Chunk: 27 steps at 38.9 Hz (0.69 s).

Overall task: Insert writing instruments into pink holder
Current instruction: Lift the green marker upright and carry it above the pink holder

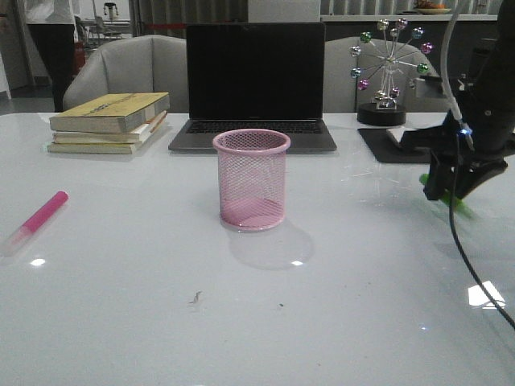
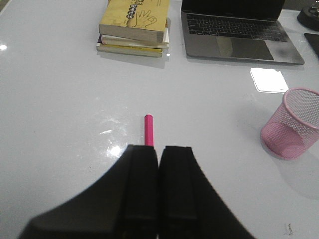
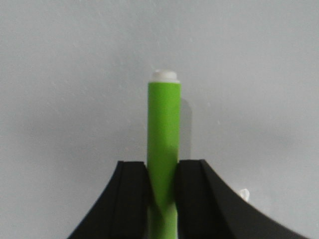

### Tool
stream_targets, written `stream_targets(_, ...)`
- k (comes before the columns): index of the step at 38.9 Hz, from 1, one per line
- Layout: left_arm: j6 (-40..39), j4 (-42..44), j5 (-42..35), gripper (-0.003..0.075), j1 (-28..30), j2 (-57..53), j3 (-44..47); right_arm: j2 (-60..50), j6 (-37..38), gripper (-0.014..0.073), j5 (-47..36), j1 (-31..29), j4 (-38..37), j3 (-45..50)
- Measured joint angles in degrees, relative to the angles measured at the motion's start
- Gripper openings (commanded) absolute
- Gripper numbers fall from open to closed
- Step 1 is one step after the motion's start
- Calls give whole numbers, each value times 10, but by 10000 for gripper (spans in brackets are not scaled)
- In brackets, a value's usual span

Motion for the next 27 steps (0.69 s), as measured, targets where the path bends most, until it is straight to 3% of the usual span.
stream_targets(17,0,-1,0,93,0,0,0,-133,-117,31,-52,96,42,-65)
stream_targets(27,0,-1,0,93,0,0,0,-193,-126,31,-108,145,48,-60)
